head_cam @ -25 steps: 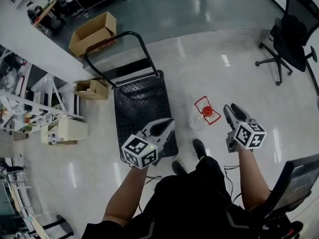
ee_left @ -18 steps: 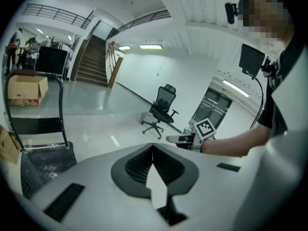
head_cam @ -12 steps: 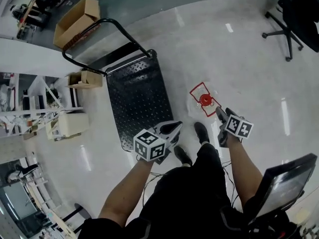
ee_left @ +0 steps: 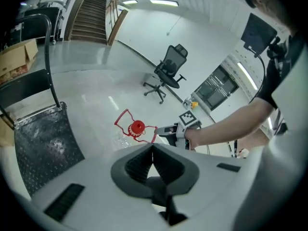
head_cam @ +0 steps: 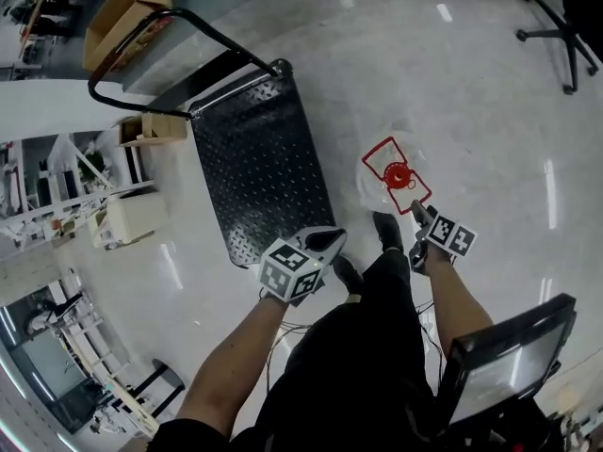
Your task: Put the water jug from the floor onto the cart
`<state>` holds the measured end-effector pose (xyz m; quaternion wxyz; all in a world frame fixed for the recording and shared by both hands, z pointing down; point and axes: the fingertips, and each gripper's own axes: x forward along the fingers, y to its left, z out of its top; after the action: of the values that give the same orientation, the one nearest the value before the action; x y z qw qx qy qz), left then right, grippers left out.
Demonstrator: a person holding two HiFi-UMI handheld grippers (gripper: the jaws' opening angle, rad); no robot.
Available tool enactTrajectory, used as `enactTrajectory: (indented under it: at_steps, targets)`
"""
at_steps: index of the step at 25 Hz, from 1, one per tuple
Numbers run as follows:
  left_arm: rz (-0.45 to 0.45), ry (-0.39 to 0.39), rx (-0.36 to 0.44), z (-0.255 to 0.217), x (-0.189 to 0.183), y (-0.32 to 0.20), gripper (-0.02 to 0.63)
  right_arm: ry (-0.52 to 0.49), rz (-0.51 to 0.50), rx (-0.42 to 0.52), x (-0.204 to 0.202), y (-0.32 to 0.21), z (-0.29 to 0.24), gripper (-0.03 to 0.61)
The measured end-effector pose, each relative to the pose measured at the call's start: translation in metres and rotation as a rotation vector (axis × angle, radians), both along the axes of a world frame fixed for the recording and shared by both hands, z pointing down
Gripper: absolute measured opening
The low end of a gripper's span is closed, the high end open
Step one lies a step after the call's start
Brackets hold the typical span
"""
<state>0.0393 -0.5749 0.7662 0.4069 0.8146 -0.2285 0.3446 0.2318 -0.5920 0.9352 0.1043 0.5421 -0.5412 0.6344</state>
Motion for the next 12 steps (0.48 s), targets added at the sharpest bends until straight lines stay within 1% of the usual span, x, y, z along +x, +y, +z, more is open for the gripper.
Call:
enactTrajectory:
  at_steps: [2, 6, 9, 10, 11, 12]
  targets:
    - [-0.014, -0.001, -0.021, 0.006, 0.0, 0.0, 0.0, -0.001, 0.022, 0.012, 0.004, -0.004, 0.007, 0.236]
    - [-0.159, 0.007, -0.104, 0.023, -0.015, 0.001, 0.0, -0.067, 0.075, -0.014, -0.005, -0.005, 0.027, 0.235]
    - [-0.238, -0.002, -0.142, 0.033, -0.022, 0.002, 0.0, -0.116, 0.117, -0.015, -0.005, -0.01, 0.034, 0.233]
    - [-0.255, 0.0, -0.15, 0.033, -0.023, 0.003, 0.0, -0.119, 0.117, -0.019, -0.006, -0.012, 0.036, 0.213]
    - [-0.266, 0.001, -0.155, 0.033, -0.024, 0.005, 0.0, -0.119, 0.114, -0.025, -0.006, -0.013, 0.037, 0.148]
    - [-0.272, 0.002, -0.157, 0.031, -0.024, 0.007, 0.0, -0.123, 0.117, -0.03, -0.006, -0.014, 0.037, 0.1]
